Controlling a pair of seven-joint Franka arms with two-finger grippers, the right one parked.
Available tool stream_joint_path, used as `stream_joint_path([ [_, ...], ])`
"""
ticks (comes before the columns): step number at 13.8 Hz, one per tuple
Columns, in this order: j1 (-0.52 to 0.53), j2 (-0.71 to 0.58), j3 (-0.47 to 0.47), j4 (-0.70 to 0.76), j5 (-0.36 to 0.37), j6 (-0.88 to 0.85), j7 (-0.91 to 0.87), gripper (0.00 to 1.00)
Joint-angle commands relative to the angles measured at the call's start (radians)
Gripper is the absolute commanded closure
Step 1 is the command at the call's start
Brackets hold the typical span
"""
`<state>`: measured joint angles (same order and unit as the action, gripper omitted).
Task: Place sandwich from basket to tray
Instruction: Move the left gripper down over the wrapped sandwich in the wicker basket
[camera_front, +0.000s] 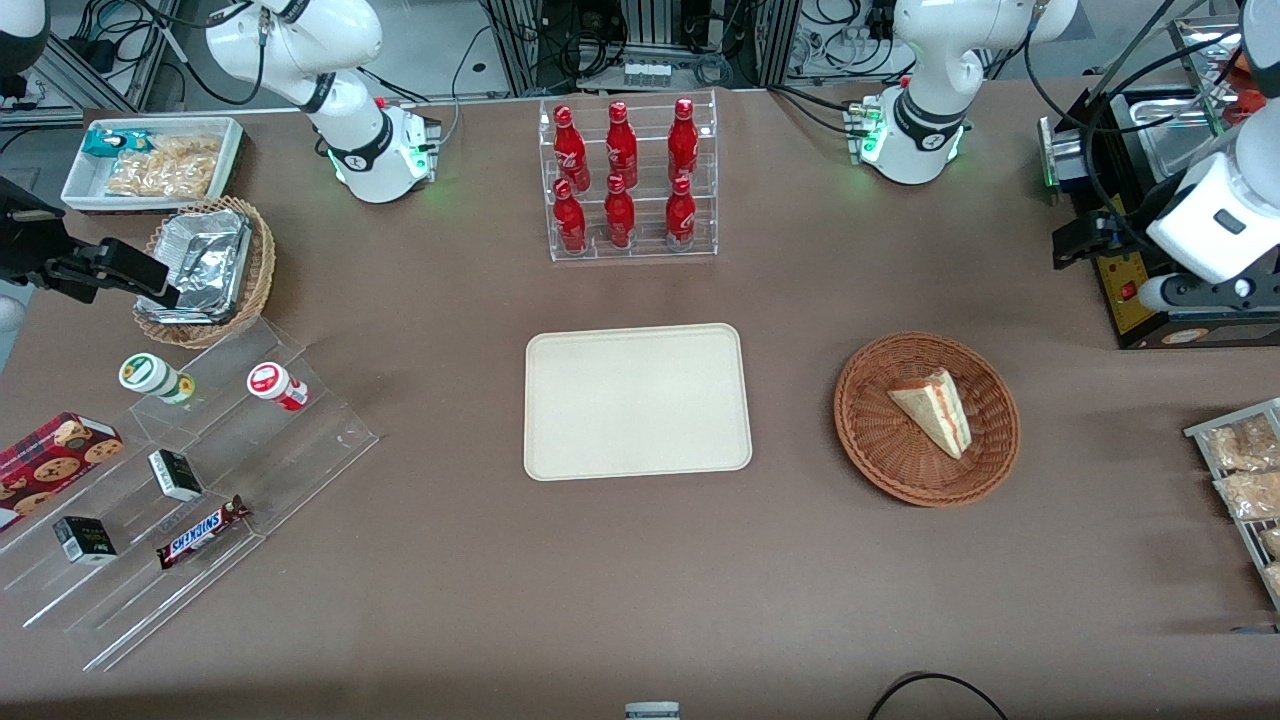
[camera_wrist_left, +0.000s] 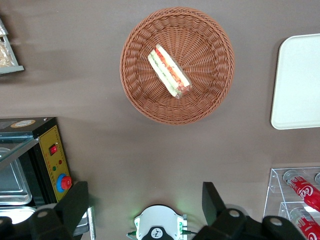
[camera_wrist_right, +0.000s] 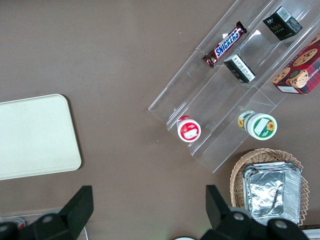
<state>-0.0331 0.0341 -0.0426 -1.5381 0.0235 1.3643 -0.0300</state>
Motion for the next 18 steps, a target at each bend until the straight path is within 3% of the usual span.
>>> stream_joint_path([
  [1,-0.005,0.012,-0.003,0.001,-0.002,0.021,0.024,0.00],
  [6,-0.011,0.053,-0.011,-0.071,-0.014,0.076,0.025,0.00],
  [18,-0.024,0.098,-0.011,-0.437,-0.014,0.530,-0.001,0.00],
])
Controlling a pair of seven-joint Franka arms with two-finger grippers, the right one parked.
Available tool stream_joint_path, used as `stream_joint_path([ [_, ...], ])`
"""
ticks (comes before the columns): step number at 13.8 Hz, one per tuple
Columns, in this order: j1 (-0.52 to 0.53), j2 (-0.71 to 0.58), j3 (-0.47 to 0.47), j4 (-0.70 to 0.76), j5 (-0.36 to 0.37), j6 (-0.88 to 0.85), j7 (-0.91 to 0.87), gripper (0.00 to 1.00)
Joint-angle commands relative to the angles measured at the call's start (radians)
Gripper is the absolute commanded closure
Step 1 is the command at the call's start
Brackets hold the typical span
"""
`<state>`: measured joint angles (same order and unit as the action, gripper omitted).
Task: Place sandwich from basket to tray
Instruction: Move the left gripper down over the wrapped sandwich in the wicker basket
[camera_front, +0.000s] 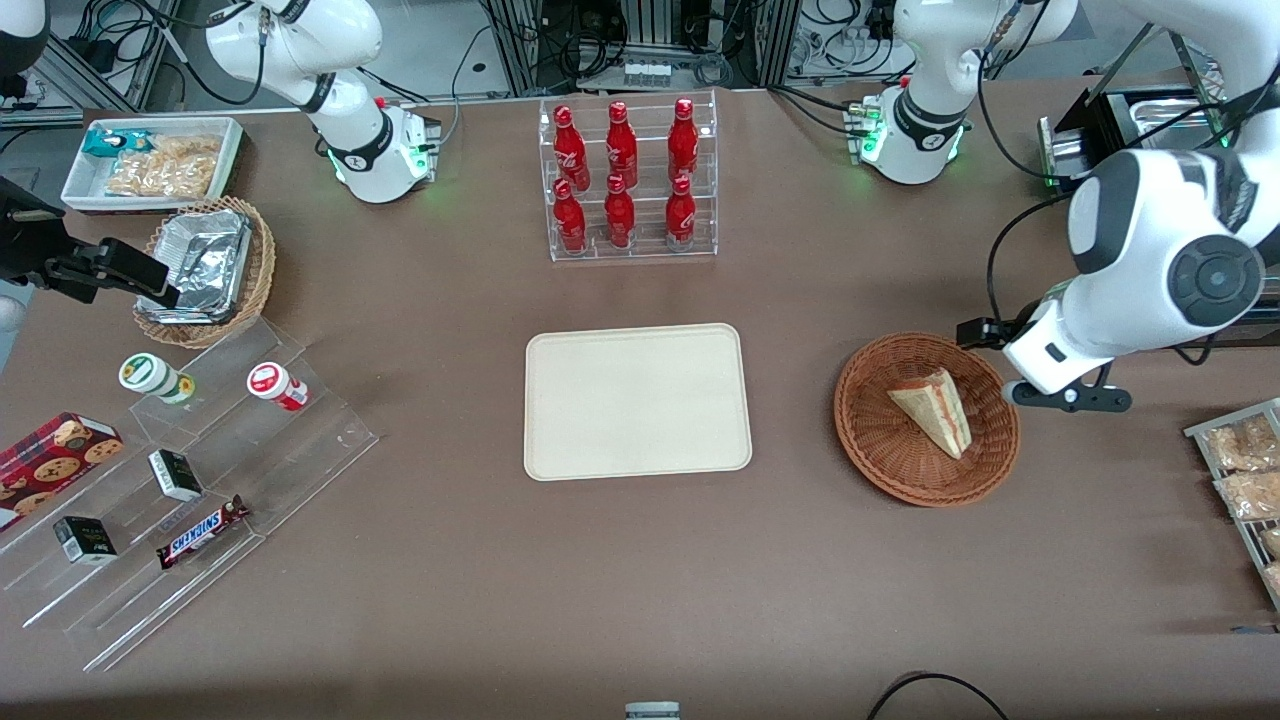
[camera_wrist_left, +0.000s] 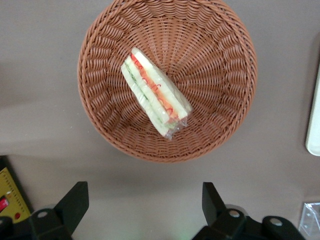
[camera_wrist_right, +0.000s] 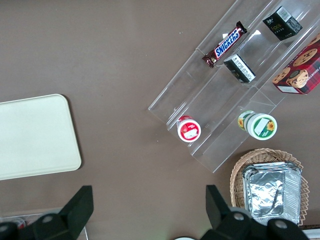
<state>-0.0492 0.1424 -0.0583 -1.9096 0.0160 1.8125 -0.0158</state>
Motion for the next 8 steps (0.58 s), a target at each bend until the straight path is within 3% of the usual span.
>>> stream_joint_path([
  [1,-0.009,-0.010,0.005,-0.106,-0.005,0.137,-0.039,0.00],
  [4,-0.024,-0.015,0.005,-0.198,-0.005,0.267,-0.125,0.00],
  [8,-0.037,-0.010,0.005,-0.301,-0.005,0.441,-0.367,0.00],
])
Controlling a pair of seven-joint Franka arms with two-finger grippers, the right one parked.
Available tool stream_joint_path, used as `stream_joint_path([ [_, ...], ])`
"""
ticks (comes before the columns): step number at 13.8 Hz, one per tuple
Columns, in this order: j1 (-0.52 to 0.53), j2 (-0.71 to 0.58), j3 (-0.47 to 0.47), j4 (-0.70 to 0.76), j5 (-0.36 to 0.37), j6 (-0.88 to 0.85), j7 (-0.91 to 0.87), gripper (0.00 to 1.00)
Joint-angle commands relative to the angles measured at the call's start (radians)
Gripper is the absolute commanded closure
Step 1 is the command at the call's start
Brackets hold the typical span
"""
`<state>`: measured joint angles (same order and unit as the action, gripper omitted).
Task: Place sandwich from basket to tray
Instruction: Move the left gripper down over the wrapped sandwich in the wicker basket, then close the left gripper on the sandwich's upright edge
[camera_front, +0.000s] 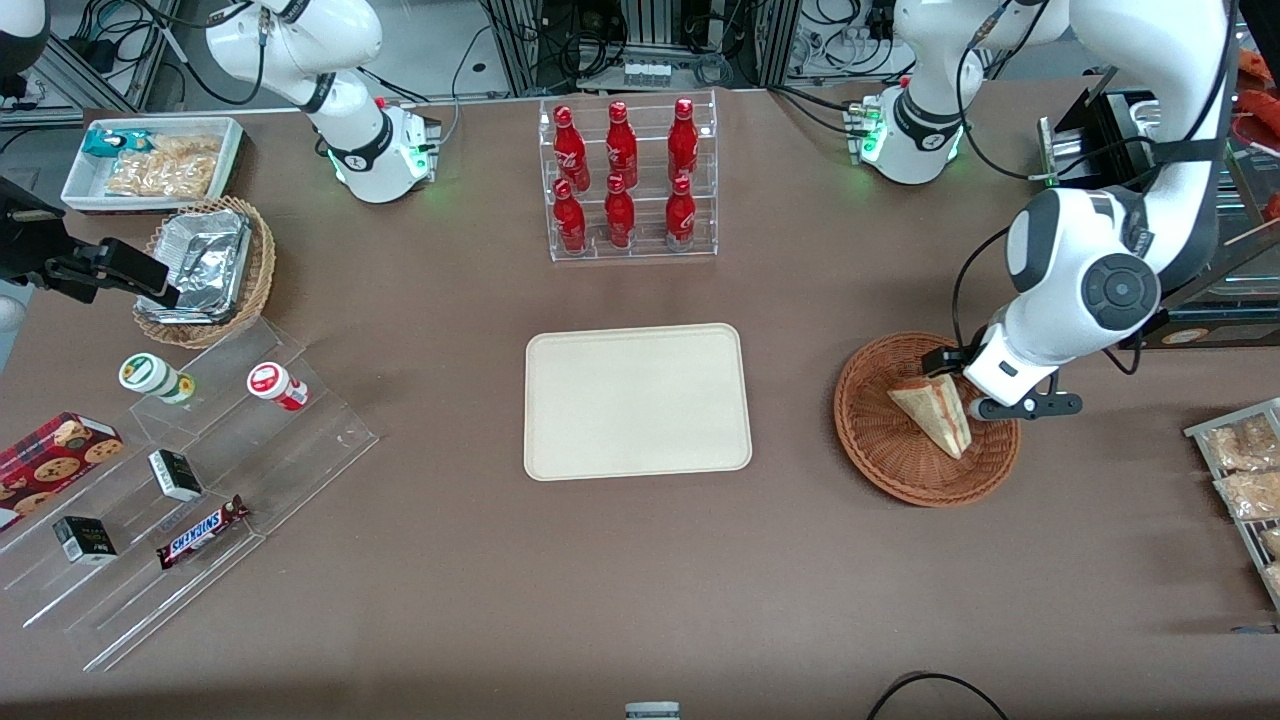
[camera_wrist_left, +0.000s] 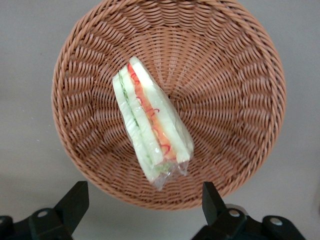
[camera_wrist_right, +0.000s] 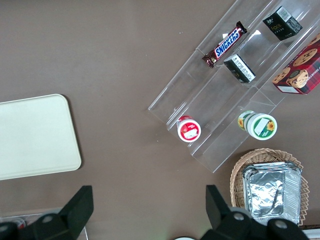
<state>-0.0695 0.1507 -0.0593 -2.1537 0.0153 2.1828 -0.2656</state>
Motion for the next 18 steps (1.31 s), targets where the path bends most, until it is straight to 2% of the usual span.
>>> stream_joint_path([
  [1,-0.018,-0.013,0.006,-0.066,-0.005,0.096,-0.195,0.00],
  [9,-0.026,0.072,0.006,-0.064,-0.006,0.211,-0.613,0.00],
  [13,-0.026,0.105,0.006,-0.066,-0.006,0.250,-0.664,0.00],
  [14,-0.026,0.107,0.006,-0.064,-0.006,0.250,-0.664,0.08],
  [16,-0.024,0.109,0.006,-0.064,-0.006,0.246,-0.664,0.52],
  [18,-0.026,0.104,0.006,-0.064,-0.005,0.230,-0.659,0.84],
])
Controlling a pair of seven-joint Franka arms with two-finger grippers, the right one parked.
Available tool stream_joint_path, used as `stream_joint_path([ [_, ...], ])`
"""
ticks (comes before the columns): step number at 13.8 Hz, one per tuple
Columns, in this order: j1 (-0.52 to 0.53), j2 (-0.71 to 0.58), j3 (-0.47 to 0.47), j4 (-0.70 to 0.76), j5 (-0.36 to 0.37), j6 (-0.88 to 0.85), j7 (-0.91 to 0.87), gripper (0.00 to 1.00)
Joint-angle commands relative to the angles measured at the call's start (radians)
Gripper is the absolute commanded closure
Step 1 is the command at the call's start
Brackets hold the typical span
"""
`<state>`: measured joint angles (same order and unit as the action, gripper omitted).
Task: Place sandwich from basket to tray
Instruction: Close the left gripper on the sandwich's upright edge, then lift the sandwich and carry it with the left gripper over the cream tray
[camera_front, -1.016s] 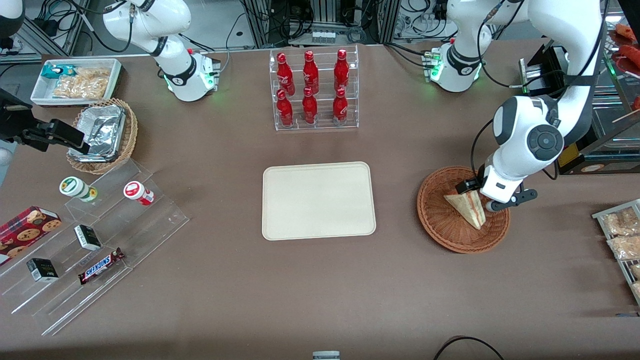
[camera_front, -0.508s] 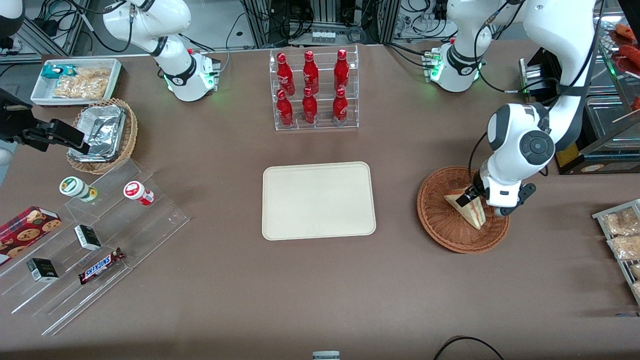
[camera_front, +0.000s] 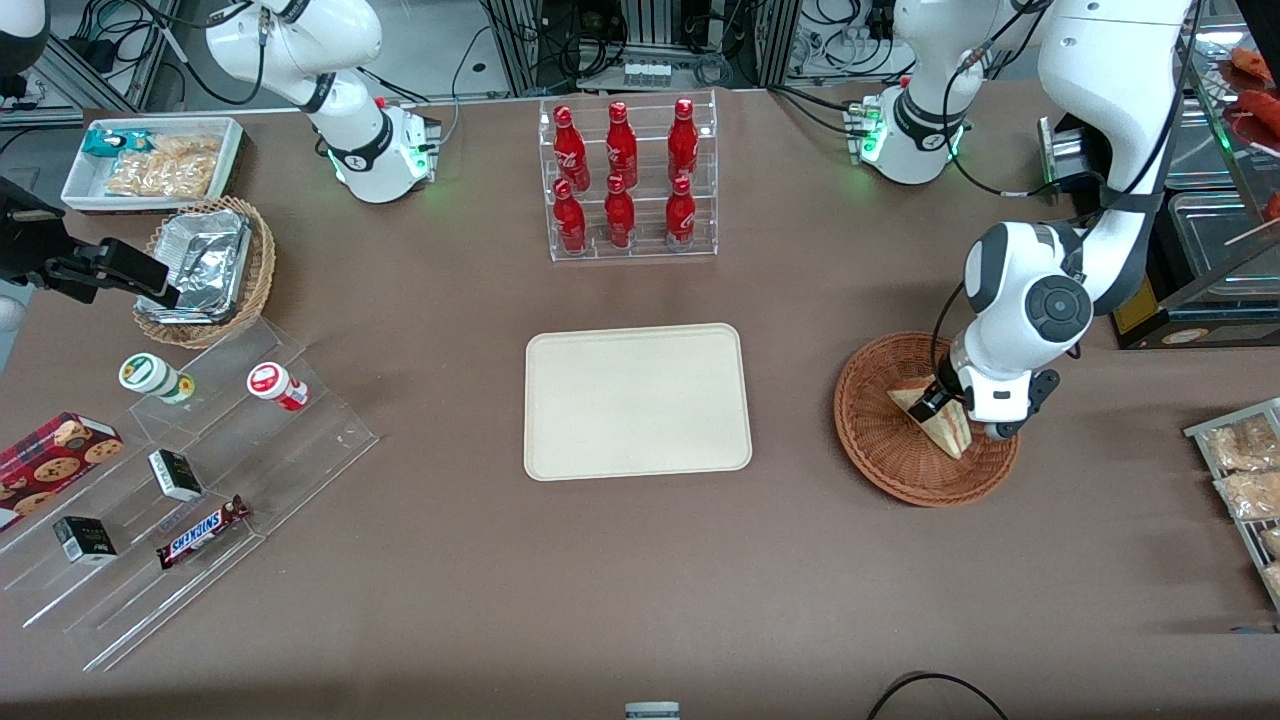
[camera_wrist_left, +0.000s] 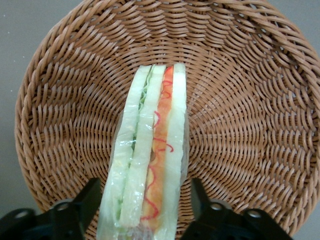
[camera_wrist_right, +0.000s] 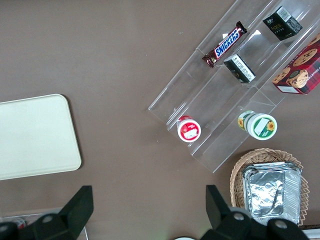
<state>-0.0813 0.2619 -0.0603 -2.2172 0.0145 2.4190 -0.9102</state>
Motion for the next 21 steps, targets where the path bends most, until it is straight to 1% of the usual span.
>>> stream_joint_path([
  [1,-0.012,-0.012,0.007,0.002,-0.004,-0.014,-0.004,0.89],
  [2,-0.012,-0.012,0.007,0.008,-0.004,-0.023,0.008,0.92],
  [4,-0.014,-0.026,0.007,0.033,-0.002,-0.073,0.068,0.92],
  [7,-0.017,-0.036,0.007,0.109,0.002,-0.240,0.261,0.92],
  [9,-0.021,-0.043,0.001,0.171,0.004,-0.325,0.286,0.92],
  [11,-0.028,-0.040,-0.041,0.235,0.001,-0.435,0.403,0.93],
  [13,-0.028,-0.032,-0.091,0.270,-0.005,-0.478,0.494,0.93],
  [15,-0.029,-0.021,-0.166,0.287,-0.007,-0.479,0.472,0.94],
  [18,-0.031,0.006,-0.263,0.326,-0.005,-0.477,0.357,0.95],
  [19,-0.043,0.032,-0.288,0.347,-0.004,-0.472,0.320,0.95],
  [21,-0.124,0.098,-0.291,0.413,0.008,-0.471,0.239,0.95],
])
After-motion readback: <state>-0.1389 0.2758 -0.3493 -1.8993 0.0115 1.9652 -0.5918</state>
